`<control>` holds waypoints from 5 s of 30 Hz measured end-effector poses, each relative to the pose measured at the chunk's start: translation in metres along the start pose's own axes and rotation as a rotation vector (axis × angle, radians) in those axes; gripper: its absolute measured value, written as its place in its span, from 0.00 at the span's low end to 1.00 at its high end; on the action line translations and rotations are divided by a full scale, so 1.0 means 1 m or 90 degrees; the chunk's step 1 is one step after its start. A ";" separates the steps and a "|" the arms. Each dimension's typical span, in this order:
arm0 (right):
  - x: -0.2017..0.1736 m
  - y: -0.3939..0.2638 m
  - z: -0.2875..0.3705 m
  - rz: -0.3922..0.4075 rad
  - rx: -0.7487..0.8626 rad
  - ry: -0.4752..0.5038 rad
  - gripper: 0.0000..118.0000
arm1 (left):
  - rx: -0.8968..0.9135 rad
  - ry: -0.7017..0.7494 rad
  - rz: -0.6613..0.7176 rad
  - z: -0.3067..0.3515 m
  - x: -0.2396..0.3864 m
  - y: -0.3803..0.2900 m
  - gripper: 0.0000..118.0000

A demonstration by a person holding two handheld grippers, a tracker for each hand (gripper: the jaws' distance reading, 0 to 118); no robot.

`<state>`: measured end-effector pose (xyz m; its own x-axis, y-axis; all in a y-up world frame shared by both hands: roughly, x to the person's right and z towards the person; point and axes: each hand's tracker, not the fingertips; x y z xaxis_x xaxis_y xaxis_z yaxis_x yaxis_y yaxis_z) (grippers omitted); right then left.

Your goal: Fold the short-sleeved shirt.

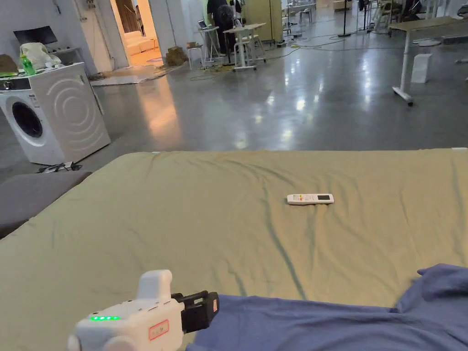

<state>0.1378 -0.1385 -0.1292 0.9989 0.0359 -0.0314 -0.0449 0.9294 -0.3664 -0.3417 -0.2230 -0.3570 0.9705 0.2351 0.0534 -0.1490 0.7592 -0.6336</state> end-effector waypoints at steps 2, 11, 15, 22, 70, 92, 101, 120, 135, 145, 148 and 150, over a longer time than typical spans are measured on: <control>0.003 -0.007 -0.013 -0.008 -0.028 -0.006 0.00 | -0.065 0.034 -0.001 -0.052 -0.014 0.007 0.66; 0.018 -0.032 -0.049 -0.022 -0.131 -0.038 0.00 | -0.188 0.094 0.018 -0.171 -0.036 0.012 0.66; 0.019 -0.037 -0.053 -0.013 -0.145 -0.041 0.00 | -0.221 0.150 -0.042 -0.175 -0.021 0.007 0.52; 0.032 -0.039 -0.066 -0.039 -0.145 -0.022 0.00 | -0.272 0.154 -0.110 -0.190 0.002 0.009 0.06; 0.120 -0.079 -0.068 -0.133 -0.279 -0.044 0.01 | -0.151 -0.076 0.001 0.059 -0.052 -0.110 0.05; 0.074 -0.014 0.027 -0.038 0.070 -0.095 0.64 | 0.293 -0.023 -0.087 0.223 0.034 -0.054 0.72; -0.006 0.035 0.050 0.026 0.170 -0.027 0.64 | 0.350 -0.015 -0.230 0.250 0.116 -0.061 0.72; -0.013 0.023 0.049 0.013 0.116 -0.007 0.00 | 0.250 -0.127 -0.130 0.231 0.089 -0.064 0.01; -0.010 -0.006 0.020 -0.052 -0.009 0.020 0.00 | -0.105 -0.250 0.294 0.052 -0.111 -0.124 0.88; -0.011 -0.005 0.012 -0.064 -0.052 0.006 0.00 | -0.154 -0.408 0.490 -0.022 -0.102 -0.154 0.80; -0.013 -0.004 0.013 -0.054 -0.059 -0.003 0.00 | -0.174 -0.389 0.480 -0.033 -0.098 -0.154 0.18; -0.011 -0.004 0.014 -0.050 -0.061 -0.005 0.00 | -0.204 -0.344 0.467 -0.037 -0.097 -0.156 0.17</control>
<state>0.1268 -0.1377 -0.1138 0.9994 -0.0323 0.0085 0.0326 0.8903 -0.4543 -0.4056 -0.3866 -0.2921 0.4262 0.8933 -0.1427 -0.5474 0.1290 -0.8269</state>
